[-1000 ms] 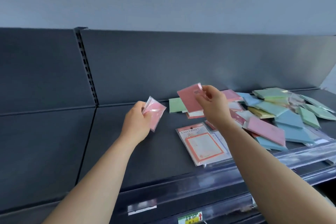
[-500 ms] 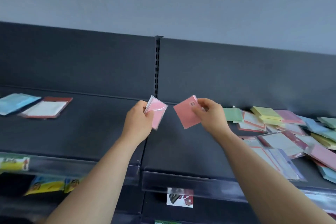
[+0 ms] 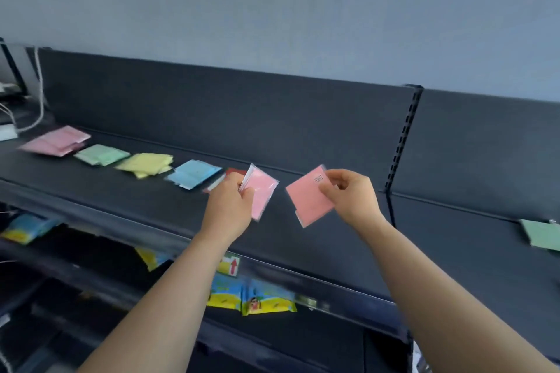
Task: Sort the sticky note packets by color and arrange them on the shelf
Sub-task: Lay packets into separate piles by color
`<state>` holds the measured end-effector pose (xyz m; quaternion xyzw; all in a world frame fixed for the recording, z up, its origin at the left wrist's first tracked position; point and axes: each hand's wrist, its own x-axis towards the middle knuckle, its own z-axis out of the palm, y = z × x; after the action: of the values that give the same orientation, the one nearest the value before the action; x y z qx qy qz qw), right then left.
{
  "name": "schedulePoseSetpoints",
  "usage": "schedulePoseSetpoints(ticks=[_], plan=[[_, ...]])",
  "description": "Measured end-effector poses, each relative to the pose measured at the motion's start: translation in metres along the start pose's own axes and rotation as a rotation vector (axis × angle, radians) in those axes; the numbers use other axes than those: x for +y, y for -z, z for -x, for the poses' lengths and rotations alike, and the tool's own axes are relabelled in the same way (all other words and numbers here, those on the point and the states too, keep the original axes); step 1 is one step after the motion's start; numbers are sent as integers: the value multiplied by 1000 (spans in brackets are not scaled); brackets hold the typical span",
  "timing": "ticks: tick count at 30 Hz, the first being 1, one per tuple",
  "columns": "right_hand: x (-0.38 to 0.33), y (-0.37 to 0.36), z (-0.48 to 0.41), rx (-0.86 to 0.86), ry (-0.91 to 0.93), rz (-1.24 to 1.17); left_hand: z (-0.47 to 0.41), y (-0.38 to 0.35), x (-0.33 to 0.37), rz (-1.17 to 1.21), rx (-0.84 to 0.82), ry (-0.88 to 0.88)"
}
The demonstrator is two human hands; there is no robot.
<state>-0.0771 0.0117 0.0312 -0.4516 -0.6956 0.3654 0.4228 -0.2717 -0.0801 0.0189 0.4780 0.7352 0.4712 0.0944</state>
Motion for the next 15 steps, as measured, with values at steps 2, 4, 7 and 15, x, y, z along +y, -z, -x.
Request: schedulePoseSetpoints(ticks=[2,4,7,15], plan=[[-14,-33,-1,-14,-4,4,-10,27,-19,-25,22,9],[-24,-63,-3,-24,-14,8,-19,51,-38,-67,28,30],[-37,-105,-5,-35,-29,6,-30,82,-64,-109,35,65],[-59,-196,-17,-116,-84,-30,-51,139,-126,-102,121,99]])
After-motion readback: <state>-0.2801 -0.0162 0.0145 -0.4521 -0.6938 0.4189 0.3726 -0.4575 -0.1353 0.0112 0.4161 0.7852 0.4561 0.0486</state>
